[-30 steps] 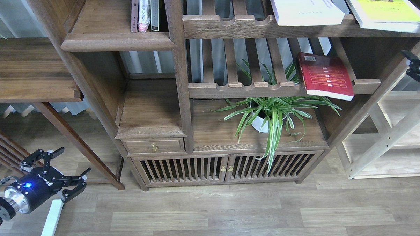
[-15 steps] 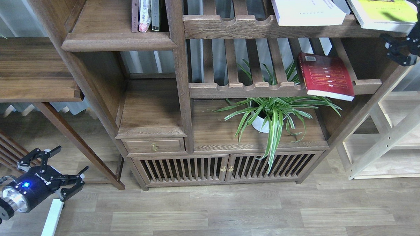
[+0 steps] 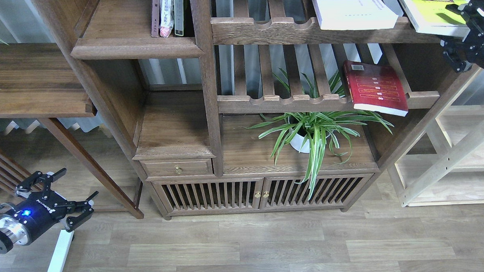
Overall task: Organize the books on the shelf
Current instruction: 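Grasp the white book with the right gripper and pull it off the shelf, then lower the white book with the right gripper toward the left gripper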
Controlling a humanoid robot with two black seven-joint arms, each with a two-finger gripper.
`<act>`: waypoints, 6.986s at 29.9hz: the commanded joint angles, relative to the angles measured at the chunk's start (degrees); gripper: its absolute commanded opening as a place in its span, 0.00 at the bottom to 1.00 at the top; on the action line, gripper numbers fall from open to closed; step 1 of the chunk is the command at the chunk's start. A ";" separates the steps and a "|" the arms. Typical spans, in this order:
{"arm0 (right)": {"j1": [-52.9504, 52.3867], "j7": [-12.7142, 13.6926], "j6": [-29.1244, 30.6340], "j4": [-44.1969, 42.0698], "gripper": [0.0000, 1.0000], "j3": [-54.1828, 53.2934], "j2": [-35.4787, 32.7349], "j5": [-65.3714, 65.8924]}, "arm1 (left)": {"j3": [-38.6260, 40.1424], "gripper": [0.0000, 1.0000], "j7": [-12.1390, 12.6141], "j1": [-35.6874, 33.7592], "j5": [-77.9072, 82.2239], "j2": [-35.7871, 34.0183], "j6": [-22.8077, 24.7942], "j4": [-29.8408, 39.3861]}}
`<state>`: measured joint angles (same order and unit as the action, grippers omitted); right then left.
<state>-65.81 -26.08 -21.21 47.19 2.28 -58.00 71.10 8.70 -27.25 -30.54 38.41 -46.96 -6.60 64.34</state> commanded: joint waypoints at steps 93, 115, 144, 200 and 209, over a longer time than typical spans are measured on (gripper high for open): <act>-6.17 -1.92 39.32 24.09 0.02 14.23 -42.00 -28.49 | -0.09 1.00 -0.26 0.48 -0.09 7.41 -0.79 -6.24; 1.19 -1.92 4.44 23.65 0.01 40.79 -33.44 -13.62 | -1.05 1.00 -0.75 0.13 -6.86 14.43 -0.52 -8.00; 21.08 -1.92 -6.79 15.66 0.03 32.79 7.19 -17.32 | -14.06 1.00 -0.75 -5.14 -0.10 28.49 5.63 -18.90; 6.23 -1.92 -6.79 18.02 0.03 36.13 31.45 -19.33 | -25.93 1.00 5.63 -22.72 5.88 46.96 11.52 -26.90; 0.96 -1.92 -6.79 19.61 0.03 37.80 36.11 -22.67 | -25.23 1.00 6.07 -22.90 5.88 46.96 10.90 -25.76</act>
<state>-63.58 -28.00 -28.00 66.49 39.94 -23.06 49.34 -16.68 -21.26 -53.28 44.26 0.00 4.53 38.28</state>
